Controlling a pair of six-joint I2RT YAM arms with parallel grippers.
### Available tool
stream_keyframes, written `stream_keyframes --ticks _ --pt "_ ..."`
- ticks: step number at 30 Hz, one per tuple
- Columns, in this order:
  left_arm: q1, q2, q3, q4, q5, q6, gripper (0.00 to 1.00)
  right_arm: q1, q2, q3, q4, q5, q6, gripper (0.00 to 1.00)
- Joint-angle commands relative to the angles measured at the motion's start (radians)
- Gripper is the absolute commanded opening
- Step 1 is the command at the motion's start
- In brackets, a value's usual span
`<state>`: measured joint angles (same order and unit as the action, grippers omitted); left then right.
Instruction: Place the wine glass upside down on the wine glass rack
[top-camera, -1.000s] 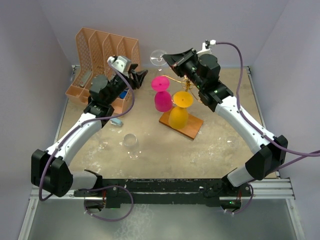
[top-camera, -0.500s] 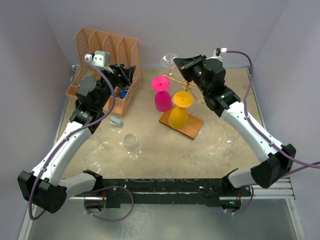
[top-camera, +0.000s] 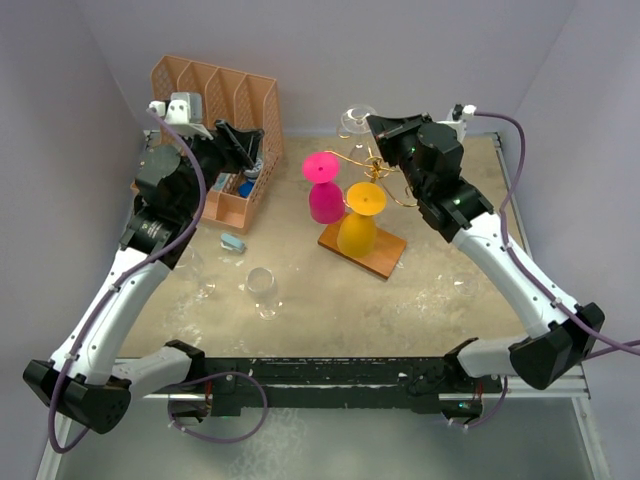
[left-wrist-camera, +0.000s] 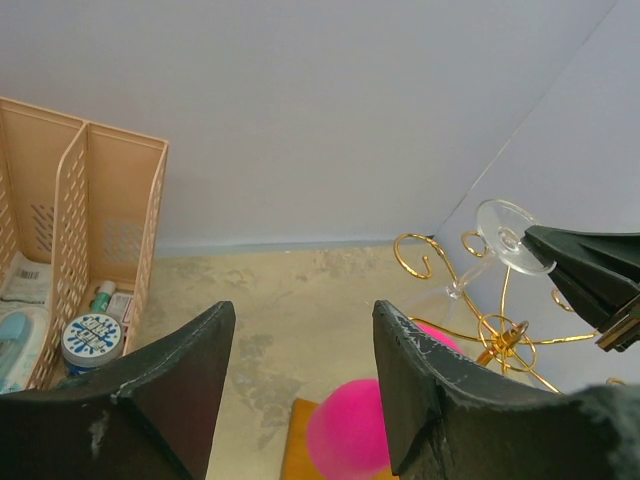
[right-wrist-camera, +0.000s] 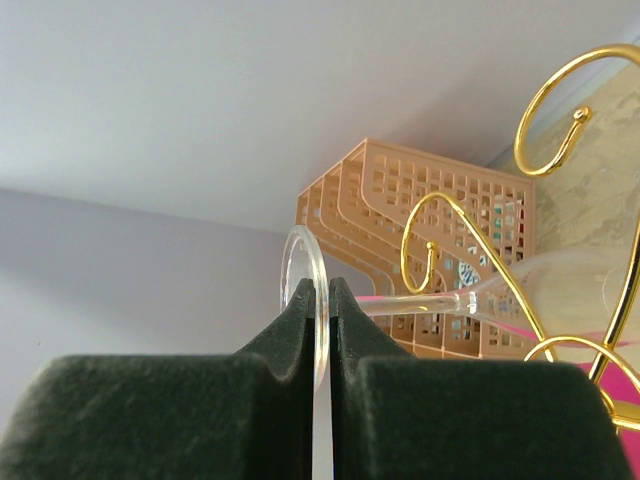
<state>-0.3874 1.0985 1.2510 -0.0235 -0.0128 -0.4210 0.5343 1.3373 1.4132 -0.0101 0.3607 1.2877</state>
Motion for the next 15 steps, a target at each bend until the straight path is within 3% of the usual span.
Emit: stream_keyframes --ticks 1,15 --pt "0.001 -0.042 0.060 -0.033 -0.007 -0.046 0.55 -0.011 0.015 0.066 0.062 0.082 -0.050 0.00" --pt "0.001 -0.129 0.006 -0.131 0.108 -0.074 0.55 -0.019 0.166 0.216 0.105 0.029 -0.207 0.00"
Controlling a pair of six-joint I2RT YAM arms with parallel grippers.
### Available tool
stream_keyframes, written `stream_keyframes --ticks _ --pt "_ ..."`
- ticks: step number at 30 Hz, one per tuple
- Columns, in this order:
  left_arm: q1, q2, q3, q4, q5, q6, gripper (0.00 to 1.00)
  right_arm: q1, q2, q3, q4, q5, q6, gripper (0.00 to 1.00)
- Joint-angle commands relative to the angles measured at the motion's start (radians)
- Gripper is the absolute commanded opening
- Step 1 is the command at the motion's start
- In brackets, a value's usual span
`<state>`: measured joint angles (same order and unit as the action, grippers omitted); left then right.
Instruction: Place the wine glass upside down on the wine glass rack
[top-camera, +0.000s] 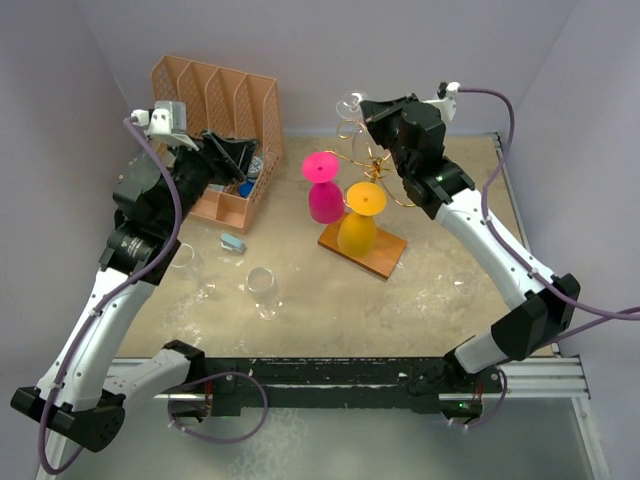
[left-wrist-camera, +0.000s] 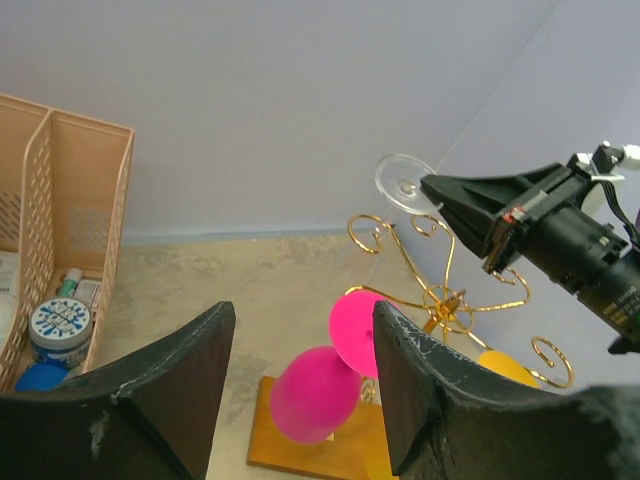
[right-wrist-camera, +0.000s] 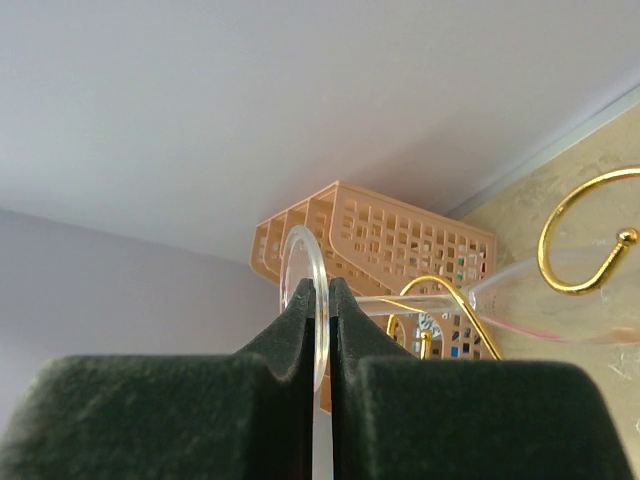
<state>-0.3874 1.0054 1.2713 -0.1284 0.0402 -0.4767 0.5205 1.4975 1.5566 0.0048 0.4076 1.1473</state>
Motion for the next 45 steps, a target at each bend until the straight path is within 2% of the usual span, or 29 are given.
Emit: stream_keyframes --ticks 1,12,24,30,35,41,45 --pt "0.001 -0.045 -0.021 -0.043 0.053 -0.017 0.55 -0.005 0.013 0.075 0.098 -0.035 -0.077 0.00" --pt "0.001 -0.099 -0.045 -0.132 0.059 -0.011 0.55 -0.005 0.058 0.085 0.117 -0.189 -0.152 0.00" --pt "0.001 -0.109 -0.052 -0.159 0.046 0.008 0.55 -0.004 0.030 0.003 0.070 -0.209 -0.215 0.01" --pt "0.001 -0.115 -0.052 -0.193 0.031 0.029 0.55 -0.005 0.026 0.002 0.058 -0.187 -0.245 0.10" --pt "0.001 -0.114 -0.040 -0.273 -0.009 0.067 0.55 -0.005 0.048 0.033 0.016 -0.163 -0.284 0.14" --pt "0.001 -0.121 -0.044 -0.295 -0.019 0.078 0.55 -0.005 0.044 0.043 -0.014 -0.126 -0.312 0.19" --pt "0.001 -0.115 -0.040 -0.297 -0.022 0.076 0.55 -0.006 0.034 0.061 -0.025 -0.126 -0.339 0.31"
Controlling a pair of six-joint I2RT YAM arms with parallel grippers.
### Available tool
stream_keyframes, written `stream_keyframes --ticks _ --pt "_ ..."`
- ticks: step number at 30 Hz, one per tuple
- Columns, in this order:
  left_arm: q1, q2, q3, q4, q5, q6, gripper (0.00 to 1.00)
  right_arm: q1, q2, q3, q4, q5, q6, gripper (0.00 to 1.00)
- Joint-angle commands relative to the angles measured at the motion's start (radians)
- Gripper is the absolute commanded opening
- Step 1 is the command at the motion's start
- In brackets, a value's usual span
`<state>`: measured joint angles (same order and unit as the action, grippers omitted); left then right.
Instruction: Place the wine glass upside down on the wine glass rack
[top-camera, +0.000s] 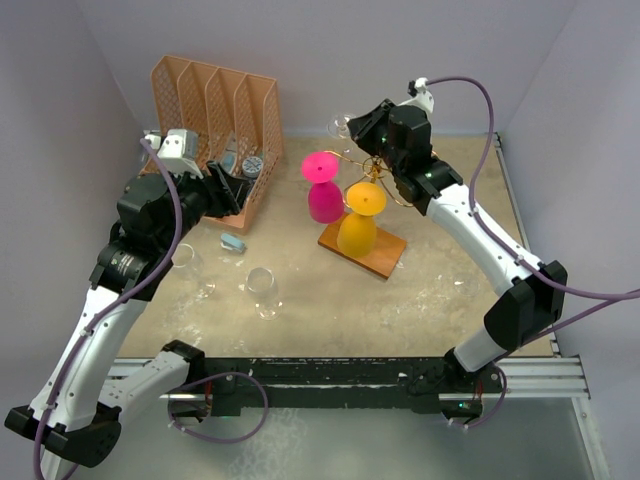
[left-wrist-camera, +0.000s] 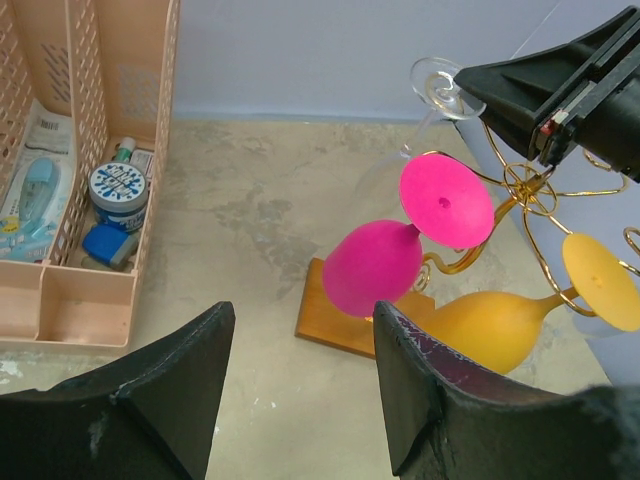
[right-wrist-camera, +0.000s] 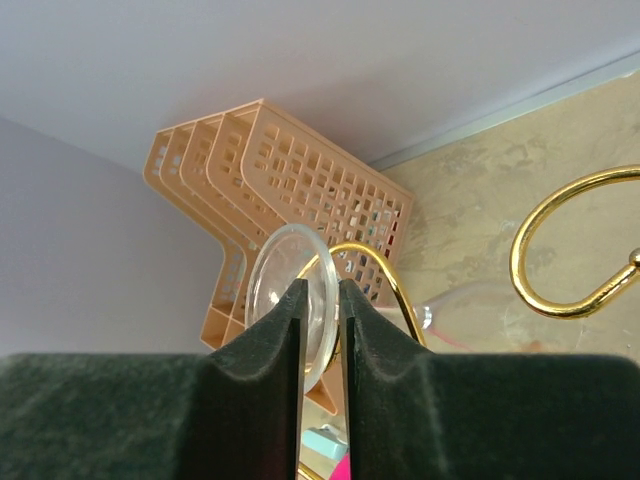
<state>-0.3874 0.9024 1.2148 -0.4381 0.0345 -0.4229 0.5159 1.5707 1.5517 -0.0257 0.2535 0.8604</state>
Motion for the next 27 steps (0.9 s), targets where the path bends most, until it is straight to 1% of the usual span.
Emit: stream_keyframes --ticks 1,2,4,12,16,19,21,24,27 --pt "0.001 -0.010 0.020 0.013 -0.016 0.019 0.55 -0.002 -0.040 0.073 0.000 0.029 -0.057 0.36" --pt "0.002 -0.005 0.026 0.013 -0.016 0.016 0.55 -0.002 -0.040 0.081 -0.006 0.029 -0.059 0.41" --pt "0.001 0.000 0.034 0.015 -0.014 0.010 0.55 -0.002 -0.045 0.094 -0.013 0.030 -0.064 0.48" --pt "0.002 -0.006 0.041 0.011 -0.008 0.013 0.55 -0.018 -0.124 0.125 -0.030 0.042 -0.096 0.64" --pt "0.001 -0.018 0.032 0.007 0.003 0.012 0.55 -0.022 -0.214 0.079 -0.038 0.104 -0.136 0.66" --pt "0.001 -0.036 0.010 0.024 0.010 0.012 0.55 -0.021 -0.352 -0.041 0.040 0.124 -0.198 0.66" --pt "0.001 -0.046 -0.017 0.055 0.014 0.012 0.55 -0.021 -0.442 -0.111 0.058 0.170 -0.209 0.66" --pt "0.001 -0.057 -0.067 0.108 0.024 0.009 0.55 -0.020 -0.530 -0.154 -0.015 0.271 -0.201 0.65" --pt "0.001 -0.061 -0.112 0.147 0.032 -0.002 0.55 -0.021 -0.577 -0.175 -0.158 0.402 -0.157 0.65"
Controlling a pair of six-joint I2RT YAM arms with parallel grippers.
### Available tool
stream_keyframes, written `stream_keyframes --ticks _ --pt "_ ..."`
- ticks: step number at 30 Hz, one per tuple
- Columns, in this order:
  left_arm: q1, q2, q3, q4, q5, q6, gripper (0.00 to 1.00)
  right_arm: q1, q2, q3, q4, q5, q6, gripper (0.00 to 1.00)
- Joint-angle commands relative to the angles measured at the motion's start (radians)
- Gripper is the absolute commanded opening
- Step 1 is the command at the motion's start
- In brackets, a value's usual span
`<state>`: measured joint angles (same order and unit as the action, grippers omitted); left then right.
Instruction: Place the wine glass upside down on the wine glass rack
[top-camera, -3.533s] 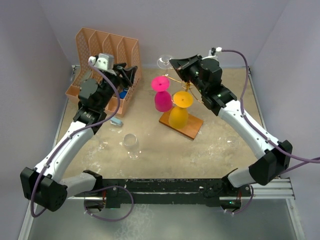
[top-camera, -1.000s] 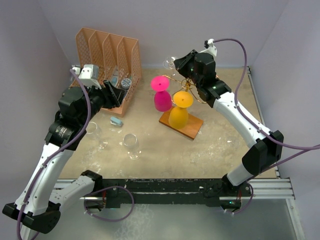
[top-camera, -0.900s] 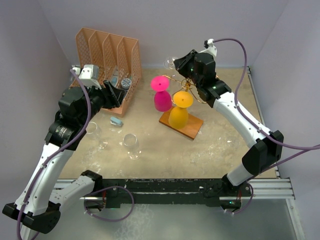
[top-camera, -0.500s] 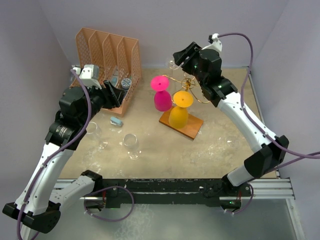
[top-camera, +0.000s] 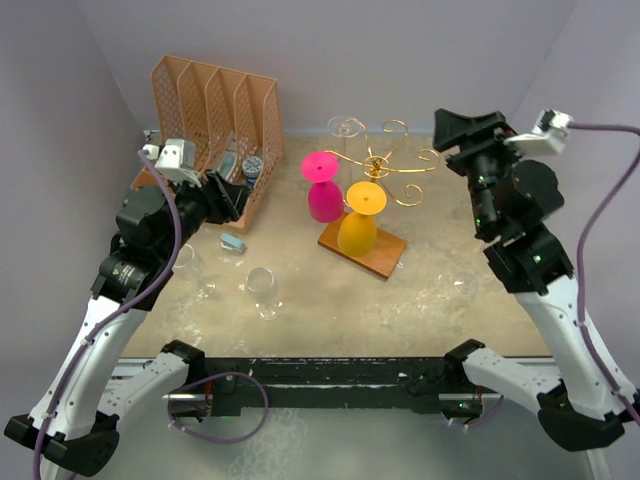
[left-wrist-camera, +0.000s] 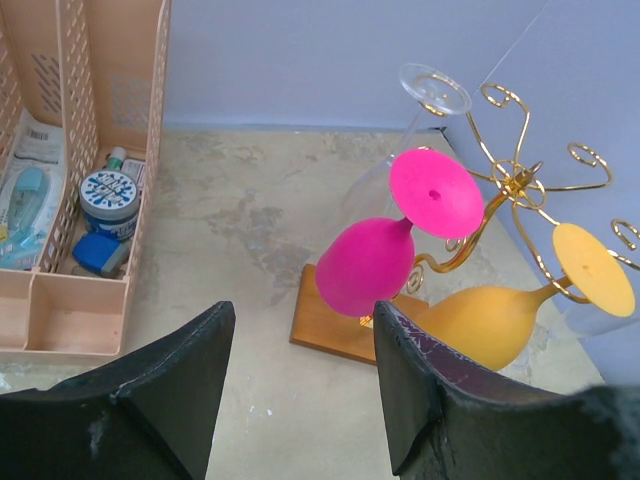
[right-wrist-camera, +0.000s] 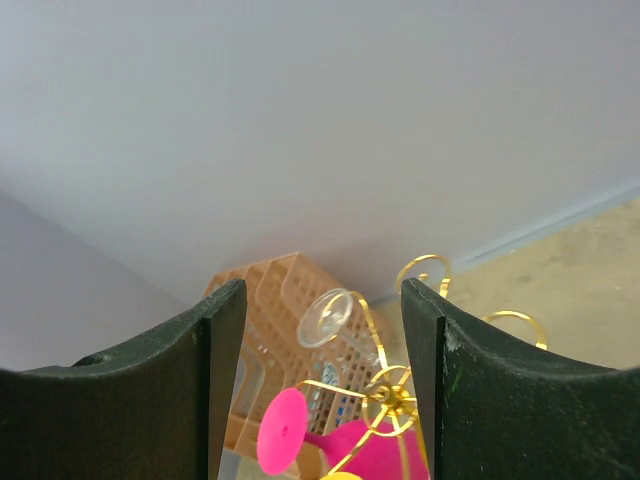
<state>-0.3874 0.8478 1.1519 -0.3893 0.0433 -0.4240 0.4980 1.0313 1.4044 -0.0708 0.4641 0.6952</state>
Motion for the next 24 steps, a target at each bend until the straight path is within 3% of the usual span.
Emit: stream_keyframes --ticks 1,8,15,18,20,24 --pt "0.001 -0.008 -0.057 0.108 0.027 -0.005 0.55 -0.003 -0.057 -0.044 -0.148 0.243 0.020 0.65" --pt "0.001 -0.012 -0.104 0.121 0.038 -0.009 0.55 -0.004 -0.121 -0.119 -0.411 0.545 0.178 0.72" --pt "0.001 -0.014 -0.090 0.115 0.056 -0.011 0.55 -0.044 -0.084 -0.131 -0.406 0.599 0.041 0.81" --pt "0.001 -0.014 -0.090 0.117 0.063 -0.017 0.55 -0.154 -0.056 -0.164 -0.349 0.508 -0.020 0.82" --pt "0.001 -0.015 -0.090 0.117 0.070 -0.024 0.55 -0.278 -0.042 -0.210 -0.276 0.366 -0.094 0.82" --pt "0.002 -0.024 -0.093 0.111 0.074 -0.031 0.55 -0.488 -0.022 -0.274 -0.248 0.140 -0.132 0.69"
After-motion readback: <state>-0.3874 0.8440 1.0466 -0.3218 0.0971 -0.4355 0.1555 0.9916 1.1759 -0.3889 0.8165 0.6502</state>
